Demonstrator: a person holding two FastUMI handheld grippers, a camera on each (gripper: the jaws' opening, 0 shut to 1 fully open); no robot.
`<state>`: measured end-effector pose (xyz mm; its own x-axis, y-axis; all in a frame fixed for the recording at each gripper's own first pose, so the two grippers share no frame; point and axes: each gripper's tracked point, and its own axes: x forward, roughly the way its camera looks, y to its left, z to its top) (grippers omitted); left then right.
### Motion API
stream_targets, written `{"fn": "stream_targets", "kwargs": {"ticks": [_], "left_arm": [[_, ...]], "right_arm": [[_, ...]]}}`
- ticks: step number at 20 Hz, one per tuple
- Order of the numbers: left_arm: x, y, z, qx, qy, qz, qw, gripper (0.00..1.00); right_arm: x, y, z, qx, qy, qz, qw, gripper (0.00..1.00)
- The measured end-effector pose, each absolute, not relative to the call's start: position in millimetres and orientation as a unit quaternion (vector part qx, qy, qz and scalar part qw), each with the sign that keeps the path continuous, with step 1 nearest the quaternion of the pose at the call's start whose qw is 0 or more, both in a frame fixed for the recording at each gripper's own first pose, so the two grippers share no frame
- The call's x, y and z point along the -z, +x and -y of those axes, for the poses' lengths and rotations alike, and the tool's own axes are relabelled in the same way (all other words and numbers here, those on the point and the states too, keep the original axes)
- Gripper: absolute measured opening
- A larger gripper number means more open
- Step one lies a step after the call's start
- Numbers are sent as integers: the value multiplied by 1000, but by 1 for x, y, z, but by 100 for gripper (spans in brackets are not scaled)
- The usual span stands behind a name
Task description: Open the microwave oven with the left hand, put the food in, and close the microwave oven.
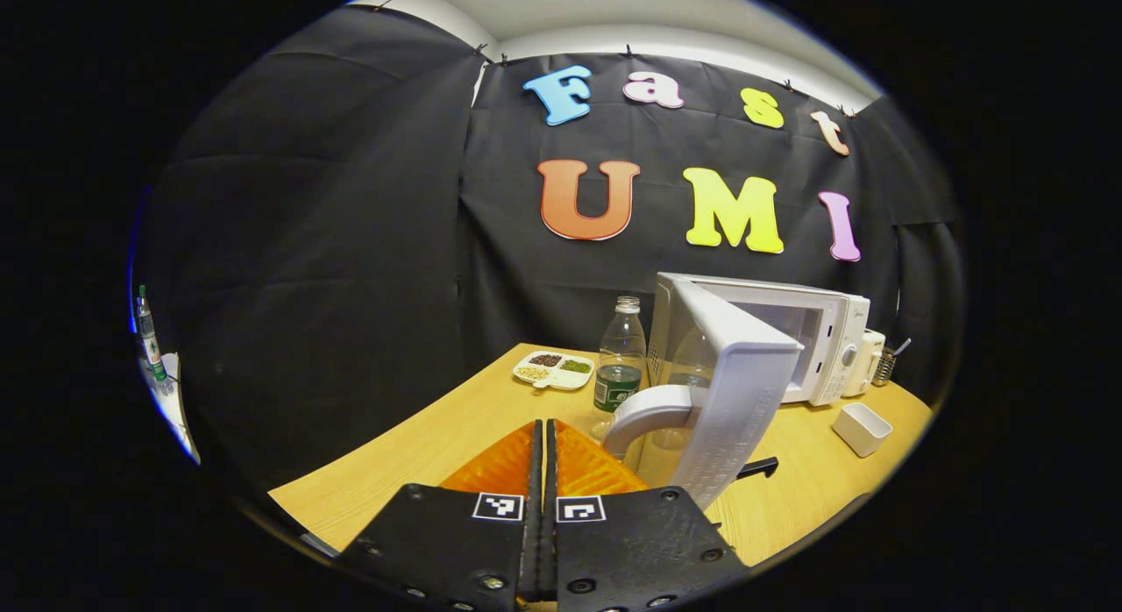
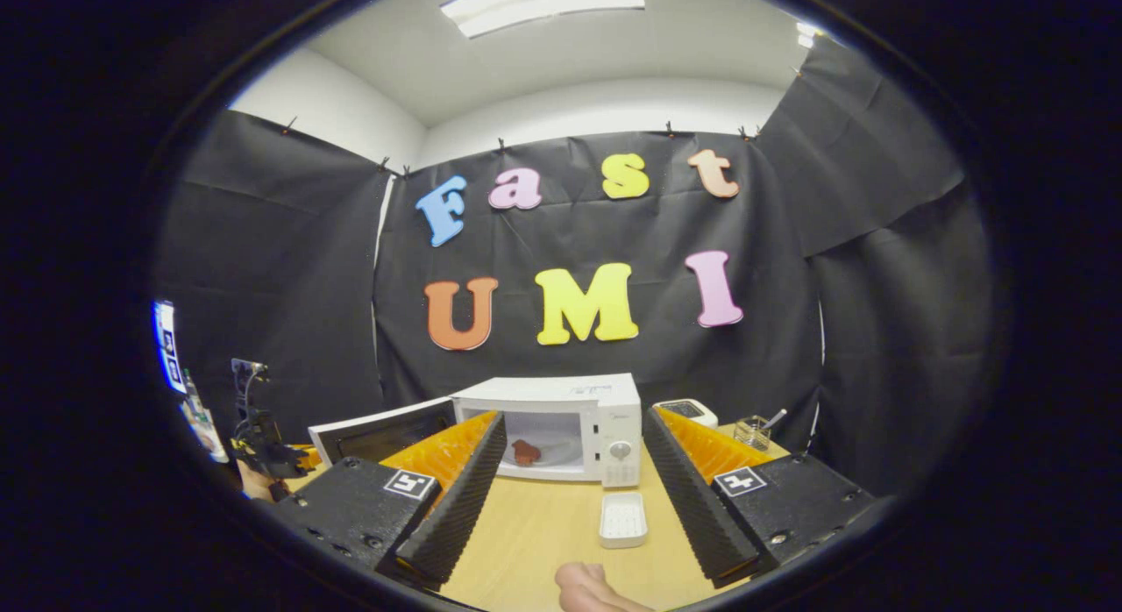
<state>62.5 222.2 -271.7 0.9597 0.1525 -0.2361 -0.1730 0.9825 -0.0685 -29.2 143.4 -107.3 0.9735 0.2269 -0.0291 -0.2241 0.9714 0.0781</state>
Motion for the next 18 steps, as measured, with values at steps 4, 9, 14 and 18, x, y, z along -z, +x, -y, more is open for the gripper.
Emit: {"fn": "stream_targets", "kwargs": {"ticks": [4,9,14,18], "left_arm": [[265,62,-180,-37,-56,-111,992,0],[255,67,-113,22,-33,-96,995,0],[246,71,-49,69,-28,-86,993,0],[252,83,-6,98,-30,-91,991,0]], "right_arm": [[110,-30,-132,-111,42,-21,993,100],[113,-32,-120,-107,43,-24,993,100],[117,-31,-99,-92,54,-27,994,100],[119,-31,-80,-78,62,-29,995,89]]}}
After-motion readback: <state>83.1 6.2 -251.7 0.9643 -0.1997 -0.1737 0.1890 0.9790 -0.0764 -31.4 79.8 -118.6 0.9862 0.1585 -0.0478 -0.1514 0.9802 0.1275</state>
